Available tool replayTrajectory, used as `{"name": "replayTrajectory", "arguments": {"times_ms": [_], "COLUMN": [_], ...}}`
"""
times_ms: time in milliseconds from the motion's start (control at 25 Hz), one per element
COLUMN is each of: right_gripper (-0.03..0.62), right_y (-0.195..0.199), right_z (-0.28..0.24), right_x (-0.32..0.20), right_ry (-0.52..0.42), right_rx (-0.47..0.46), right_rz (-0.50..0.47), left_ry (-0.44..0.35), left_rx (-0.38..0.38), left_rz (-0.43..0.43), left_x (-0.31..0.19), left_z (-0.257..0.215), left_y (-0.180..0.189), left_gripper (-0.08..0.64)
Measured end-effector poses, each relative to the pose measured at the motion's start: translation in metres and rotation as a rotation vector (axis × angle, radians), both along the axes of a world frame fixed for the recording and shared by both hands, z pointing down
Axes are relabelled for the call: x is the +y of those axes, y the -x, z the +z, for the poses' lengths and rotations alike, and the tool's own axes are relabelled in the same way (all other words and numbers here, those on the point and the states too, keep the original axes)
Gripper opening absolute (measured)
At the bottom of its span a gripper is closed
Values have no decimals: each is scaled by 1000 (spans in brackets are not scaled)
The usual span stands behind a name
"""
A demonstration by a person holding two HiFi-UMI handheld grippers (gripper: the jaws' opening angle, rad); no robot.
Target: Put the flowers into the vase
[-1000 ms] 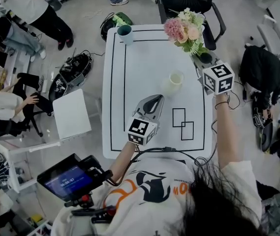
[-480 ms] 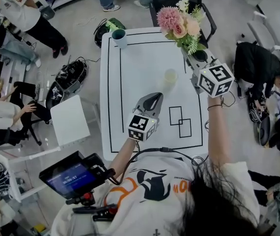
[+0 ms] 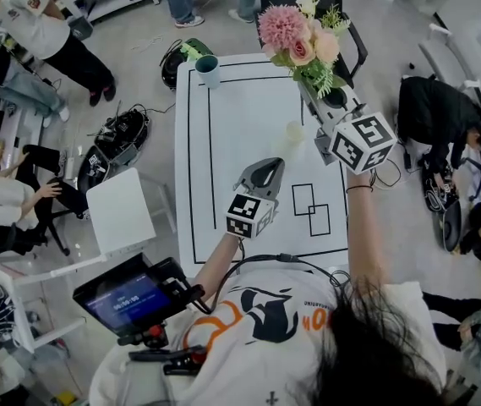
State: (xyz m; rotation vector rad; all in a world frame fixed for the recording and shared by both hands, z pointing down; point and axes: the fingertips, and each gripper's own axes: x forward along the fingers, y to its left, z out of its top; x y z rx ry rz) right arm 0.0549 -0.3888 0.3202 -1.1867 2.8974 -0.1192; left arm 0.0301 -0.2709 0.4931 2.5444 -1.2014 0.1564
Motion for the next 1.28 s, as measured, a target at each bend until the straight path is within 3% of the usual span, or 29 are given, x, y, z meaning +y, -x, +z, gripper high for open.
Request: {"name": "replayTrajectory", "arguments": {"times_ms": [440,600,840,1280], "right_gripper": [44,43,44,44], "right_y": [4,6,4,-5], "right_z": [28,44,65,110], "right_x": [14,15,18,20], "right_ry": [39,53,82,169], "right_rx": [-69,-63,-71,-91], "right_rz": [2,4,13,38], "left_ry": [-19,-44,-50,-97], "left_rx": [-20,-41,-91,-152], "left_rz": [22,79,114,173], "left_x": [-10,-22,-42,-67], "left_z": [0,4,15,24], "left_y": [3,-5,-16,-34], "left_gripper": [16,124,222,233]}}
